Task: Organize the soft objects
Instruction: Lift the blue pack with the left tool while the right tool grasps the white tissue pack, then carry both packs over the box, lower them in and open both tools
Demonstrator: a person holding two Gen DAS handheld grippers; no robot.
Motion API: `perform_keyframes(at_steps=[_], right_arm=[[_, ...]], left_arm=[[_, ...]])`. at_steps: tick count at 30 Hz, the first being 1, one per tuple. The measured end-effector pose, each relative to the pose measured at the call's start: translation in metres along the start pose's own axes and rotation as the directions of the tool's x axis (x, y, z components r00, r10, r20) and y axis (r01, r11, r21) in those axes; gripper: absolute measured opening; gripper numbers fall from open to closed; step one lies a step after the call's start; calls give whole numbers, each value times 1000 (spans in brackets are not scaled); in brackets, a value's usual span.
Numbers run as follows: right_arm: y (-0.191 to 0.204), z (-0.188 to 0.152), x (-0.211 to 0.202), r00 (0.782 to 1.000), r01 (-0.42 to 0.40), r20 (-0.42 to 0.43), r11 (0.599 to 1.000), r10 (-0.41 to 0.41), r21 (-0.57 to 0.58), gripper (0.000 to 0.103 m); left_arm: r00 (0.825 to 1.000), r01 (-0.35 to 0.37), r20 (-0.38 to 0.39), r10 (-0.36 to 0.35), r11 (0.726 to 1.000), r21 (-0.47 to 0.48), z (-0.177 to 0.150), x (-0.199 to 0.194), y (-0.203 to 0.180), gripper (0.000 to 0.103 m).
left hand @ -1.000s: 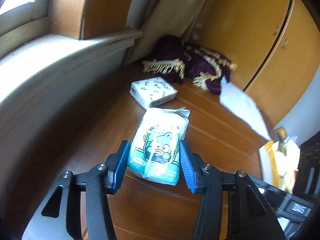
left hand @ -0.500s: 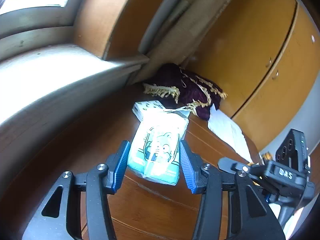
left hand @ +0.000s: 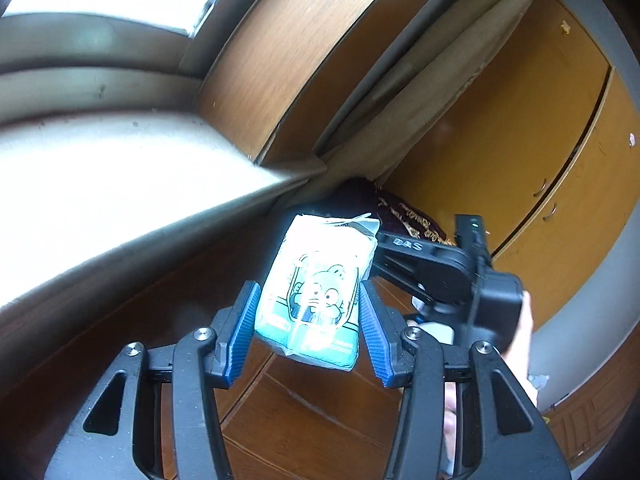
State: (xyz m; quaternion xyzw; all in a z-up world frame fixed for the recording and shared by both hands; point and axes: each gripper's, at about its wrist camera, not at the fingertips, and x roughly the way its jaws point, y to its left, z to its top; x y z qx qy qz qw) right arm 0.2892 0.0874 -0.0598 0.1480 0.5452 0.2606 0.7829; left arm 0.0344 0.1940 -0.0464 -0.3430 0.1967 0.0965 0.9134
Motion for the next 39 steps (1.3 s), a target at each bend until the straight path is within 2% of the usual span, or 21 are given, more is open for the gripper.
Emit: perform_keyframes(at_steps=[6,8,9,10,14,15,18,21,25,28,33,35,39], right_arm=[[21,18,20,998,63,5,998,-63,-15,65],[25,20,27,993,122,12,992,-121,-28,63],[25,19,32,990,143,2,989,-143,-30,60],[27,18,31,987,160,27,986,-159,-44,49],[30,10,23,982,184,59,979,-179,-89,33],[29,8,18,983,178,63,980,-172,-92,27],[22,-3,-4,991,127,63,988,-122,-91,21],[15,-26,-35,989,126,93,985,-115,-118,20],[-8,-69,-80,995,61,84,989,-50,-138,20],[-21,-108,-116,995,-14,97,983,33,-185,20],[-49,-172,-182,969,-89,197,957,146,-275,20],[-59,-189,-200,958,-102,229,952,172,-288,20],[-80,-223,-239,933,-97,298,941,199,-323,20]], left_arm=[[999,10,38,-10,1000,-24,3,-7,4,48],[1000,7,26,-6,1000,-19,2,-4,2,48],[1000,3,19,-3,1000,-15,2,-3,2,48],[1000,1,15,-1,1000,-11,2,-2,1,48],[1000,-4,22,4,1000,-6,2,-2,3,48],[1000,-4,20,4,1000,-5,3,2,2,48],[1000,-10,14,10,1000,0,2,7,0,48],[1000,-16,9,16,1000,15,1,7,-2,48],[1000,-20,5,19,999,39,-2,12,-7,48],[1000,-27,-3,27,998,59,-5,13,-11,48],[999,-21,-35,25,994,103,-11,25,-20,48],[995,11,-96,-2,996,89,-17,28,-24,48],[969,95,-230,-90,995,12,-43,25,-38,48]])
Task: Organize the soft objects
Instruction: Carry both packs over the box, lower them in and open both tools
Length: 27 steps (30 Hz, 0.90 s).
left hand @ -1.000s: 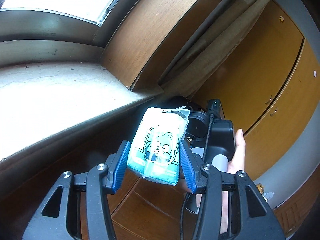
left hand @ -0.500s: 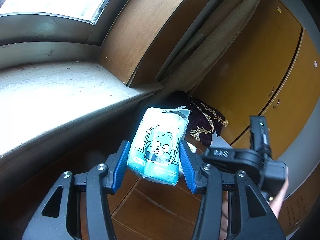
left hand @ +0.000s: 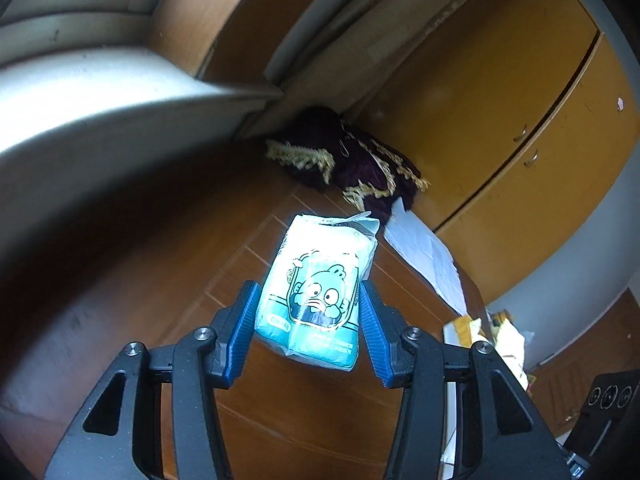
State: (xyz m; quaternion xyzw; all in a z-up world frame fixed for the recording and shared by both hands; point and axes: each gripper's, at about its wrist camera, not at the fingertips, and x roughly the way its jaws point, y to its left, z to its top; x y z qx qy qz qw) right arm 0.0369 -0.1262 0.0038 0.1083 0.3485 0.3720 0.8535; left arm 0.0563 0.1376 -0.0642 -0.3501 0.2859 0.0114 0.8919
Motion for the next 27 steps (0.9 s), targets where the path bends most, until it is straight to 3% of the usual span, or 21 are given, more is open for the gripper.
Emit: perform_keyframes(at_steps=[3,8,15,20,27], right_arm=[[-11,-8,-34,999,14,51,1000,-13,-13,20],[-41,-16,-90,987,96,131,995,-96,2,20],[-92,-21,-157,943,245,209,965,-260,98,20],[-118,-23,-181,907,355,190,925,-377,137,20],[-146,-29,-176,866,471,109,869,-488,150,20]], left_arm=[[995,76,-71,-75,997,15,-20,1,-30,48],[971,186,-172,-164,974,127,-49,0,-102,48],[926,309,-296,-237,924,227,-74,12,-182,48],[903,334,-370,-220,899,282,-87,34,-215,48],[899,241,-428,-94,922,303,-100,78,-222,48]])
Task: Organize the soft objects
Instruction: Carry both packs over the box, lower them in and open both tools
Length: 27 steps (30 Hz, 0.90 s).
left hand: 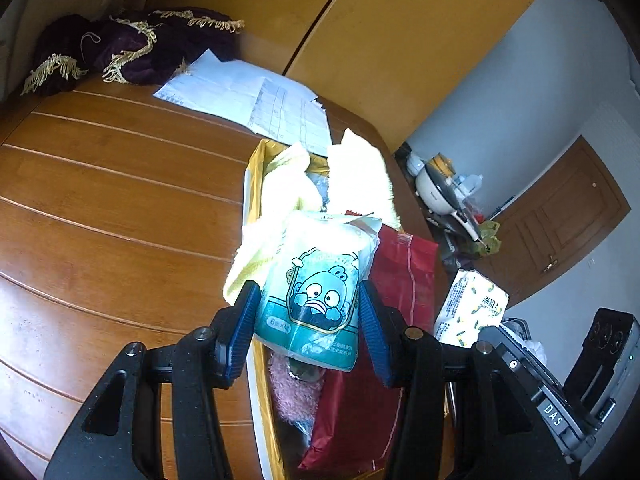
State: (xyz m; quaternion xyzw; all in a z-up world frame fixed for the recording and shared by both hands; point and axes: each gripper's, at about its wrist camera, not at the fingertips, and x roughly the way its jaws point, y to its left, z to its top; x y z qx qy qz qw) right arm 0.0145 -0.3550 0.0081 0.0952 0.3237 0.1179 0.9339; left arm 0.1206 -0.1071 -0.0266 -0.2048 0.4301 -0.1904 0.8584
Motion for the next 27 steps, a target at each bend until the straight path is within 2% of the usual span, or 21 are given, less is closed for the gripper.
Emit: perform_keyframes(at_steps=[5,11,13,14,16,17,21,24,27], right_arm=[[-4,1,37,995,55,-82,998,-55,4,20],[-4,6,56,991,104,-87,995,-102,10,20],[-2,5,63,985,145,-99,989,-143,14,20],[-1,4,66,983,153,-103,988,-151,15,24],[0,2,67,981,171,-95,985,-168,27,24],[-1,1,66,982,173,-88,984,-170,37,25],[-4,0,52,987,159,-37,984,-156,77,49],[1,1,38,988,156,7,984,-157,80,55],[9,2,23,993,109,43,990,-113,85,57]], left_arm=[[999,-33,10,33,998,46,-3,5,-13,48],[998,5,-55,-3,999,31,-2,26,-18,49],[999,-29,-15,30,997,69,-5,23,-21,49],[999,-41,1,41,996,82,-8,21,-22,49],[999,-30,19,29,995,97,-13,16,-21,50],[1000,-20,24,17,995,102,-15,13,-21,51],[999,27,41,-32,992,123,-22,1,-24,66],[997,36,58,-44,990,137,-28,-6,-24,74],[997,-8,77,-4,989,148,-37,-13,-23,76]])
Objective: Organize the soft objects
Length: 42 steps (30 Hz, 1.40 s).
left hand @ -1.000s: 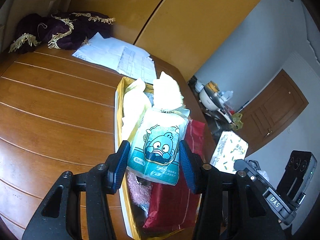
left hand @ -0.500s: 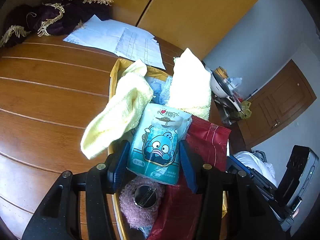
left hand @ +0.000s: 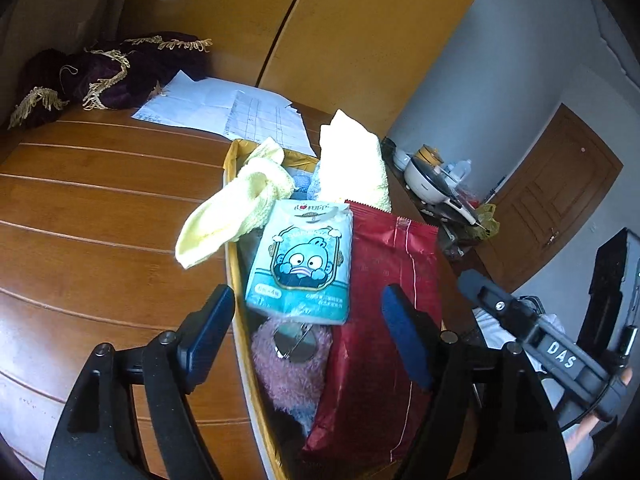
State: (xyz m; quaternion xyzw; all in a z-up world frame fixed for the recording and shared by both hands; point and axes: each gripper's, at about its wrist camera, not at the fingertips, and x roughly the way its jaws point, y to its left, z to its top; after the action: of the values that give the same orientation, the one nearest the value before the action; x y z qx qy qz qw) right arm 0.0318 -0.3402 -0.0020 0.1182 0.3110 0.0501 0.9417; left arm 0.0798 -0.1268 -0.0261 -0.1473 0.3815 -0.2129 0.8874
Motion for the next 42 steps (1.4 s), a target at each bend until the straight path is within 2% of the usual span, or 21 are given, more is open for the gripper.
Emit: perform_keyframes(at_steps=[4,8,10,16,19,42], right_arm=[[16,-7,-18,992,-128,10,991,129,-27,64],[36,-17,-25,975,-223,-12,972,223,-73,68],[42,-20,-24,968,-250,-31,965,249,-83,69],[56,-28,-23,968,-248,-66,964,243,-95,69],[60,-31,-24,970,-238,-70,965,232,-108,69],[73,-36,-32,969,-242,-78,958,232,-154,69]], left_arm=[[993,-122,11,122,992,16,-12,-13,1,76],[967,-251,53,249,968,27,-24,-28,1,76],[959,-281,52,279,959,34,-27,-31,3,76],[955,-296,48,293,953,71,-31,-39,5,76],[950,-308,68,303,949,69,-31,-43,3,82],[936,-351,62,346,929,117,-31,-42,-7,82]])
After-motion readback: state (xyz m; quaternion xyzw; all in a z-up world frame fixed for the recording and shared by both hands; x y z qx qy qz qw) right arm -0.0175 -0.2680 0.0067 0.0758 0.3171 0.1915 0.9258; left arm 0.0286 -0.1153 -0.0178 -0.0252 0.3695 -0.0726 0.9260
